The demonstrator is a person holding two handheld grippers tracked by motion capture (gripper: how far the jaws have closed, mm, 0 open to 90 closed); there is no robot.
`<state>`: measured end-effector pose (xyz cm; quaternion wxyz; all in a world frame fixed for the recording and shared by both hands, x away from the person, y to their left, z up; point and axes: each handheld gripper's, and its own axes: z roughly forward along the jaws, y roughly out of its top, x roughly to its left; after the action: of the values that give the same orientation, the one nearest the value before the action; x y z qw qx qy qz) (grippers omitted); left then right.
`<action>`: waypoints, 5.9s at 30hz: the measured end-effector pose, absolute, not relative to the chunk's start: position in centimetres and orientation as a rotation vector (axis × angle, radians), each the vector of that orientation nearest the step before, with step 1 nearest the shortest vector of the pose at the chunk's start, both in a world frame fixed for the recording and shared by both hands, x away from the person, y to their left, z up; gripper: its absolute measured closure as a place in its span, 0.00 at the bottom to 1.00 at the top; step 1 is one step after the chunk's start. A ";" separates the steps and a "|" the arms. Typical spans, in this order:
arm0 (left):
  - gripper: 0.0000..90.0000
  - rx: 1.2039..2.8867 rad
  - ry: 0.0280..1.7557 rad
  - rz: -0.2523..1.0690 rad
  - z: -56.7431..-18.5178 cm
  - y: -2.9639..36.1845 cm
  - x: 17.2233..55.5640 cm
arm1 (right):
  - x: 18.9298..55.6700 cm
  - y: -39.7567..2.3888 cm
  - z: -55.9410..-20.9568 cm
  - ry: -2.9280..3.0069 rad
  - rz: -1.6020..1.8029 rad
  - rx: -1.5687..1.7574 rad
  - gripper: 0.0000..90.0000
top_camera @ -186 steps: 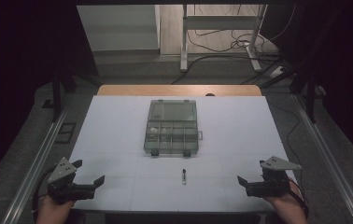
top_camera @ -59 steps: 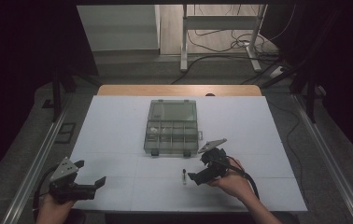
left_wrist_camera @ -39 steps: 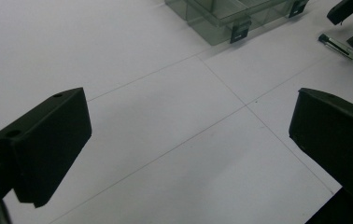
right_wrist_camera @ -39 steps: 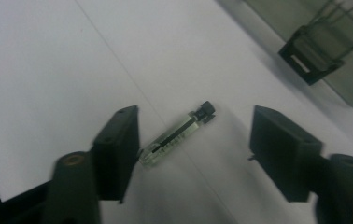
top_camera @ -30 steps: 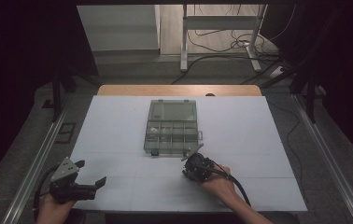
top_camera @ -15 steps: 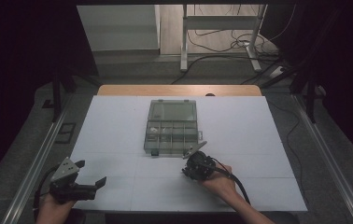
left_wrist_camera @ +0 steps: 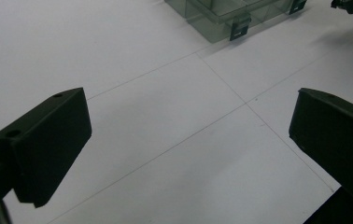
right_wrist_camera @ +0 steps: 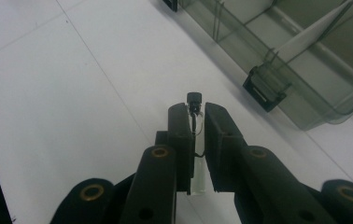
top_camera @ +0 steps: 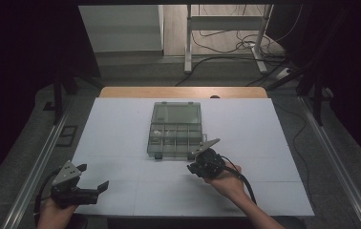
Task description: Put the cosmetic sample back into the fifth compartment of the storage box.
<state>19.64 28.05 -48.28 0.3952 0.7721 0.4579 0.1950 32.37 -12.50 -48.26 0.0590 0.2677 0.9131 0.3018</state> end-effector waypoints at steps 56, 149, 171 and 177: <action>0.00 1.974 1.151 0.486 -48.3 27.9 19.9 | 36.9 -9.2 -46.7 2.674 1.164 0.845 0.89; 0.00 1.978 1.139 0.488 -48.3 27.8 19.9 | 38.5 -2.8 -47.9 2.702 1.148 0.777 0.55; 0.00 1.975 1.141 0.481 -48.3 27.9 19.9 | 37.7 -4.4 -47.3 2.767 1.084 0.779 0.35; 0.00 1.976 1.141 0.480 -48.3 27.9 19.9 | 37.7 -5.0 -46.9 2.785 1.084 0.792 0.27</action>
<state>19.92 27.91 -48.32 0.3941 0.7789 0.4496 0.1893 37.67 -5.00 -46.94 0.0249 0.2560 0.9006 0.3504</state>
